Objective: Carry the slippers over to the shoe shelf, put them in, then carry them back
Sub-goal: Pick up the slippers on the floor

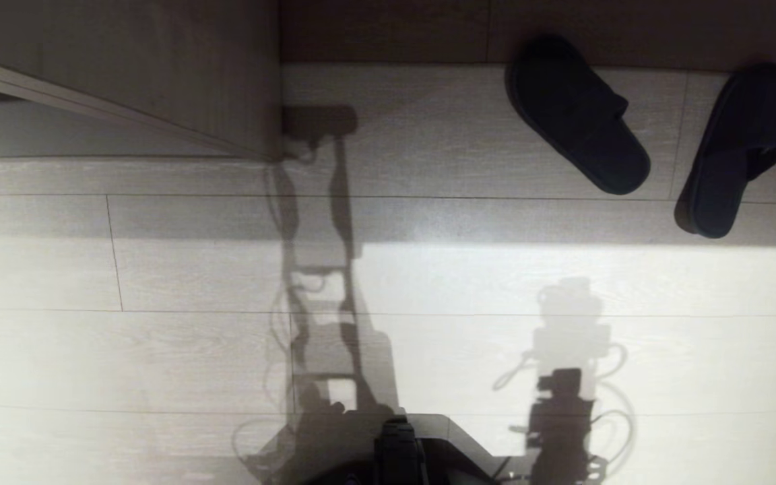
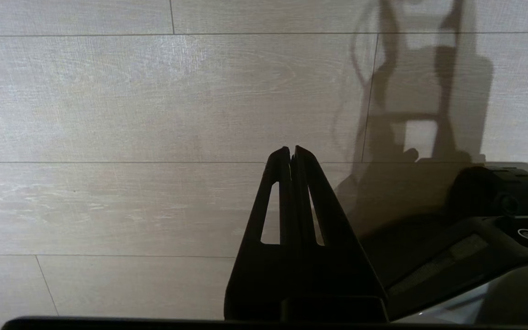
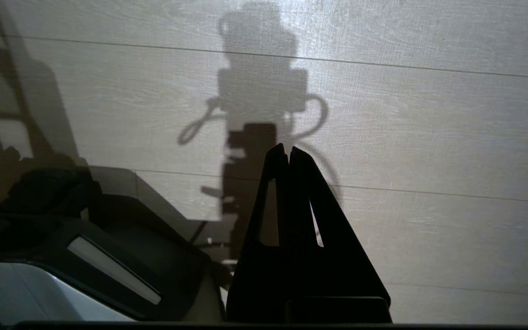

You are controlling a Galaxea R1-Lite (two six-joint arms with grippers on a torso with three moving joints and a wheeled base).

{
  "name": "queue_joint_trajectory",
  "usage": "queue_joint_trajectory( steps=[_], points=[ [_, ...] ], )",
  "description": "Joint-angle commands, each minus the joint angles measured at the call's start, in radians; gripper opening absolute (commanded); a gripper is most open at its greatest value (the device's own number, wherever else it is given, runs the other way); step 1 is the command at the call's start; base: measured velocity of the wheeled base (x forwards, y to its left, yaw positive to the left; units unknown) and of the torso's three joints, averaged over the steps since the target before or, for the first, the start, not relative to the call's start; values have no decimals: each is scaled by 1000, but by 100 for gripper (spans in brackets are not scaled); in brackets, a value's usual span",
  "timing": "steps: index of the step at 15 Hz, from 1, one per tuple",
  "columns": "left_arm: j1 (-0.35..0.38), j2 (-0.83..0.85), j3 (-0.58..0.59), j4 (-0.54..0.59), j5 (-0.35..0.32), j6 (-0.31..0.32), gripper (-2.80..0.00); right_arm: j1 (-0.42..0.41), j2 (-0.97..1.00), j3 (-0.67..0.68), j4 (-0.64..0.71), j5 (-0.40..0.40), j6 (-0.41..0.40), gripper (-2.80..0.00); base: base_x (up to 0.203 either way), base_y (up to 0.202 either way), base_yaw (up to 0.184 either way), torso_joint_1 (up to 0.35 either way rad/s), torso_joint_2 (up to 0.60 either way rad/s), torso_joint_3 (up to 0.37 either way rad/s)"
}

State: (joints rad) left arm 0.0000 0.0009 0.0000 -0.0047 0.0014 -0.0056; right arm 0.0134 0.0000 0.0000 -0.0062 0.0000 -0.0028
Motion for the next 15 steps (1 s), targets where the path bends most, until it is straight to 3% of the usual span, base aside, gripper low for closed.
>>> queue_joint_trajectory(
  steps=[1,15],
  points=[
    [0,-1,0,0,0,-1,-280,0,0,2,0,0,0,-280,0,0,0,-2,2,-65],
    [0,-1,0,0,0,-1,-280,0,0,2,0,0,0,-280,0,0,0,1,0,-2]
  ],
)
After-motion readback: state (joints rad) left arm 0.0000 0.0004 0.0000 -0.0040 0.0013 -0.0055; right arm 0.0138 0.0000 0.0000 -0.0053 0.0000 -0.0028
